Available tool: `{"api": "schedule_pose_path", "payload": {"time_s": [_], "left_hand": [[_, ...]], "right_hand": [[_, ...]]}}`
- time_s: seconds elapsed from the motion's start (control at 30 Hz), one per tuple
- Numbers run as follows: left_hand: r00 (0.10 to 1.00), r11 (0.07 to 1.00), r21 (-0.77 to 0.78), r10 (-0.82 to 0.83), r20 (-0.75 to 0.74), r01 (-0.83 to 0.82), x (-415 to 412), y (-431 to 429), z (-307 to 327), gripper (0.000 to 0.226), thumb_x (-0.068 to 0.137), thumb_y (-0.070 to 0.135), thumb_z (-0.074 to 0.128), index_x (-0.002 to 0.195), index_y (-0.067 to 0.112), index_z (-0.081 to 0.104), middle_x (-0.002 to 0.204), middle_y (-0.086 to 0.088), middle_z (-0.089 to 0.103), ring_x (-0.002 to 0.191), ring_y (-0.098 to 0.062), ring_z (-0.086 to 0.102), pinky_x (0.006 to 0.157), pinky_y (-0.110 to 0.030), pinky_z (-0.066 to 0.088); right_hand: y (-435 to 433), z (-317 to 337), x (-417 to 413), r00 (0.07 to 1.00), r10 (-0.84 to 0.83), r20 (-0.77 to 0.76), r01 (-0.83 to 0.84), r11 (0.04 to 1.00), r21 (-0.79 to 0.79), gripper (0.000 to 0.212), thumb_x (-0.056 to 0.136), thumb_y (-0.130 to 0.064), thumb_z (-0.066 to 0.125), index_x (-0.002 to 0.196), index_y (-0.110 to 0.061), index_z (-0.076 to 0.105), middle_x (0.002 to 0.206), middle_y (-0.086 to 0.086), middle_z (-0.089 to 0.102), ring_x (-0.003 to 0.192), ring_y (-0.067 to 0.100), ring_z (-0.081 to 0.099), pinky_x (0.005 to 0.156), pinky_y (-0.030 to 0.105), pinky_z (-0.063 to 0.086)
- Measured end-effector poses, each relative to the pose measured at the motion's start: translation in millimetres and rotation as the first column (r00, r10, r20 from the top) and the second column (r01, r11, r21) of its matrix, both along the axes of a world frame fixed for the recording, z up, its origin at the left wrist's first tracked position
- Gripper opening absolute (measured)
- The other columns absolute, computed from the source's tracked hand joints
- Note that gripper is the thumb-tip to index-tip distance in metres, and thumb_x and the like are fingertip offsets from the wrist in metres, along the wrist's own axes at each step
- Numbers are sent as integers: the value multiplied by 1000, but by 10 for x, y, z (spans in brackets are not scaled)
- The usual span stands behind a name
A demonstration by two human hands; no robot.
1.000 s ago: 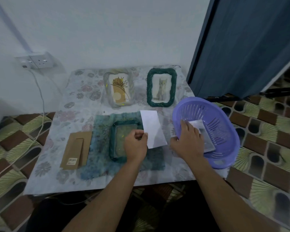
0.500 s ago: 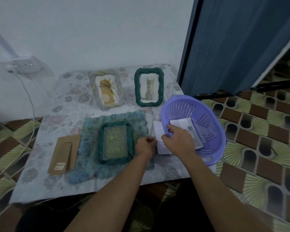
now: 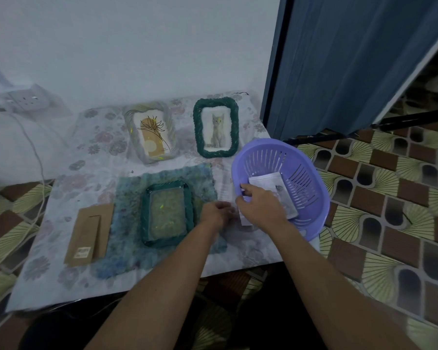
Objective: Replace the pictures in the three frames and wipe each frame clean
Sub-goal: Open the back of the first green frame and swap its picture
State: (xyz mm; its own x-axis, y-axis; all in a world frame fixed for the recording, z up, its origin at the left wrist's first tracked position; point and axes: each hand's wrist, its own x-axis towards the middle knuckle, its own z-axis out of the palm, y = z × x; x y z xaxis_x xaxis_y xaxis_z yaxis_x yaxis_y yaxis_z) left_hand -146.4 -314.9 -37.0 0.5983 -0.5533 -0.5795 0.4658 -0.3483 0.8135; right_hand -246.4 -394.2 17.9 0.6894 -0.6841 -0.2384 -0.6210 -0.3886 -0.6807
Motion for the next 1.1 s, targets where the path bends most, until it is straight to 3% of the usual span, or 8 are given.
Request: {"api": "schedule_pose_path", "payload": {"time_s": [0.13,0.23,0.33,0.4,0.6,0.77,0.9,1.1], "left_hand": [[992,994,25,106,70,-108,45,-15,35,11,95,1,57,99,-3,65,81,-13,68,60,-18,66,56,-26,57],[989,992,1,122,89,-123,34,-21,126,22,98,22,58,90,4,69,86,-11,74,67,-21,70,60,-27,57],[987,997,-21,70,146,-68,-33,-15,195,29,94,36,64,89,8,72,84,-9,76,74,-23,73,67,-32,60],[973,1000,-11,19,228,-17,-80,-16,186,28,92,37,67,90,10,74,82,-6,76,74,-22,74,69,-34,61],[953,1000,-10,3,304,0,-110,-10,238,19,91,28,70,87,11,76,78,-4,75,65,-16,71,69,-35,61],[955,1000,-7,6,296,-4,-113,2,297,19,91,27,70,90,8,75,82,-7,75,60,-13,67,66,-32,60],[960,1000,-14,13,280,-10,-123,0,314,19,92,26,70,90,8,75,84,-8,75,58,-12,66,64,-30,59],[963,1000,-12,20,268,-17,-132,1,330,17,92,26,70,90,9,75,84,-8,75,59,-13,65,61,-28,57]], "right_hand": [[-103,-22,-16,983,-142,118,105,956,274,37,105,-36,41,137,-23,54,134,4,60,107,29,60,96,47,49],[-239,-59,-19,941,-318,117,247,879,408,32,104,-29,40,114,-10,63,113,12,68,87,35,64,81,49,55],[-396,-125,-40,961,-276,-10,275,953,124,22,98,-22,46,99,-8,62,99,11,64,93,36,60,77,41,49],[-466,-177,-48,971,-190,-144,195,981,20,17,95,-21,54,108,-12,61,105,5,58,101,31,57,83,33,44],[-534,-444,-6,900,-57,-432,-16,986,-164,49,90,-37,61,130,-11,50,134,17,43,123,40,47,104,51,44],[-535,-498,25,888,-85,-451,-23,973,-229,41,90,-30,60,126,-11,54,131,17,46,119,40,50,95,55,50],[-545,-478,49,901,-107,-420,20,978,-207,36,78,-29,56,104,-6,65,108,18,63,99,39,63,87,51,57],[-521,-456,64,924,-172,-340,85,963,-255,18,88,-15,62,101,-4,62,98,16,64,98,40,65,83,51,58]]}}
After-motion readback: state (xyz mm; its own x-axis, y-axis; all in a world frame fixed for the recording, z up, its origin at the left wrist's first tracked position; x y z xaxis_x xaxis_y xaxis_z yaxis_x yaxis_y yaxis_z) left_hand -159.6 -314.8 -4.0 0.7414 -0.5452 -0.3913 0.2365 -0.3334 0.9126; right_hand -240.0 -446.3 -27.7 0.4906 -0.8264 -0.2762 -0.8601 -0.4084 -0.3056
